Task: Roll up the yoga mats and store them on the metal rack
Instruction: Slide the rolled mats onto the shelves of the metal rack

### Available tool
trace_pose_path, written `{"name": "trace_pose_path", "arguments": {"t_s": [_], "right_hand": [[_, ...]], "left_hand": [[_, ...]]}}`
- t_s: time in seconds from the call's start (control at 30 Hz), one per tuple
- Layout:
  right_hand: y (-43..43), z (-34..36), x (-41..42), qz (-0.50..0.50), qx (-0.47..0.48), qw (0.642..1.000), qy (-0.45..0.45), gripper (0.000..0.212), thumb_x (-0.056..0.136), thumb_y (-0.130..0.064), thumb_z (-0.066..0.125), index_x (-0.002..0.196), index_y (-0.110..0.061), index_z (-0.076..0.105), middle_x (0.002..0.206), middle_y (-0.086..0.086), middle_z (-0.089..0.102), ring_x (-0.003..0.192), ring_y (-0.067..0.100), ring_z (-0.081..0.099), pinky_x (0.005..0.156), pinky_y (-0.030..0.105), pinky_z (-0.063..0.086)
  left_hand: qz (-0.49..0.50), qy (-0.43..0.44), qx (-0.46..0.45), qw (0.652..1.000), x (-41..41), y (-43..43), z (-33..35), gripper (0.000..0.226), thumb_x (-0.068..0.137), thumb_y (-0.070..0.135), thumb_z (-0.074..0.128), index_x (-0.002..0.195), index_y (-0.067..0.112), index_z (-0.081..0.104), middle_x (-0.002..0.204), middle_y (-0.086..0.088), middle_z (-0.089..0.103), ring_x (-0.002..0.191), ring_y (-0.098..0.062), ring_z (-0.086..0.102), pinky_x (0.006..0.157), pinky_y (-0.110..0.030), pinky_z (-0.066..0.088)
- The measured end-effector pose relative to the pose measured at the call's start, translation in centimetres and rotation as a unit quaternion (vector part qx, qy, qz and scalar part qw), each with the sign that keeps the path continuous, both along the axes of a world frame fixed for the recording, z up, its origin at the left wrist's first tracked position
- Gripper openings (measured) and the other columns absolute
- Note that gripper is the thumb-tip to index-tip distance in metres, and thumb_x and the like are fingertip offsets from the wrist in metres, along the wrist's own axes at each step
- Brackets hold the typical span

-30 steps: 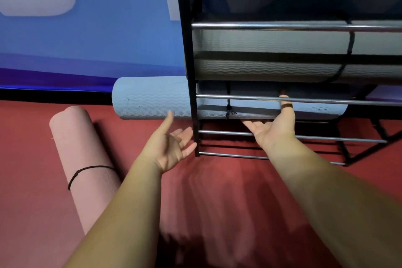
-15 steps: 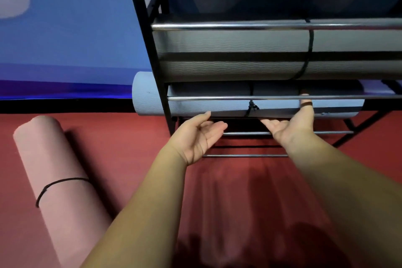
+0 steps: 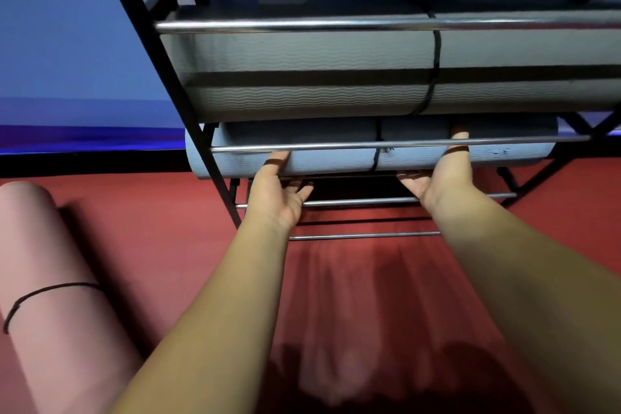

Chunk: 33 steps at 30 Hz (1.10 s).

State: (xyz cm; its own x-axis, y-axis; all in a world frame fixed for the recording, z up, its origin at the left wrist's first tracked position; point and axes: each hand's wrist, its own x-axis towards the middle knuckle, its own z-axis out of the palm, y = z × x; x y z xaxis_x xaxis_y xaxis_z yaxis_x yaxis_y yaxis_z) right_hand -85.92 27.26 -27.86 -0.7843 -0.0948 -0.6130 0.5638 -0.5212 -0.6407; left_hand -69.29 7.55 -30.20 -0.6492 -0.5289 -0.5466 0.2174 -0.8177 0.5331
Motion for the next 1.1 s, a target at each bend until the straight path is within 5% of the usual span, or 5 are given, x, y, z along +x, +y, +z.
{"name": "trace_pose_path", "arguments": {"t_s": [0.13,0.23,0.5,0.87,1.1], "right_hand": [[0.0,0.1,-0.7,-0.050,0.053,0.997,-0.013,0.090,0.077,-0.081,0.073,0.149,-0.031,0.052,0.143,0.001,0.060,0.124,0.041,0.061,0.103,0.064,0.055],[0.1,0.0,-0.4,-0.043,0.101,0.994,0.000,0.071,0.082,-0.077,0.072,0.130,-0.028,0.052,0.116,-0.001,0.064,0.104,0.029,0.068,0.091,0.052,0.061],[-1.6,-1.8,0.8,0.045,-0.095,0.994,-0.014,0.074,0.083,-0.055,0.081,0.144,-0.019,0.059,0.139,0.013,0.065,0.122,0.044,0.067,0.110,0.074,0.045],[-1.3,-0.8,1.2,-0.004,0.021,0.999,0.035,0.070,0.083,-0.057,0.085,0.138,-0.023,0.061,0.127,0.012,0.071,0.104,0.037,0.076,0.080,0.057,0.066],[-2.8,-0.8,5.1,0.001,0.152,0.986,0.073,0.042,0.101,-0.054,0.058,0.114,-0.014,0.056,0.120,0.017,0.064,0.101,0.036,0.078,0.072,0.049,0.068]], "left_hand": [[-0.034,-0.069,-0.047,0.996,-0.9,-0.3,0.5,0.054,0.088,0.035,0.084,0.136,0.018,0.065,0.137,-0.015,0.066,0.118,-0.036,0.068,0.097,-0.055,0.058],[-0.062,-0.098,-0.094,0.989,-1.4,0.0,1.0,0.078,0.072,0.056,0.093,0.136,0.022,0.064,0.129,-0.011,0.072,0.111,-0.033,0.073,0.083,-0.050,0.063],[0.025,0.040,0.048,0.998,-0.4,-0.9,-0.1,0.065,0.095,0.055,0.068,0.137,0.006,0.060,0.143,-0.021,0.060,0.131,-0.042,0.060,0.115,-0.065,0.043],[-0.065,-0.011,-0.001,0.998,0.1,-1.6,1.3,0.074,0.089,0.056,0.082,0.142,0.010,0.057,0.138,-0.025,0.061,0.123,-0.047,0.064,0.101,-0.069,0.055],[-0.080,-0.009,-0.006,0.997,1.1,-1.7,2.0,0.064,0.096,0.052,0.076,0.140,0.008,0.059,0.139,-0.025,0.063,0.113,-0.044,0.072,0.102,-0.066,0.056]]}}
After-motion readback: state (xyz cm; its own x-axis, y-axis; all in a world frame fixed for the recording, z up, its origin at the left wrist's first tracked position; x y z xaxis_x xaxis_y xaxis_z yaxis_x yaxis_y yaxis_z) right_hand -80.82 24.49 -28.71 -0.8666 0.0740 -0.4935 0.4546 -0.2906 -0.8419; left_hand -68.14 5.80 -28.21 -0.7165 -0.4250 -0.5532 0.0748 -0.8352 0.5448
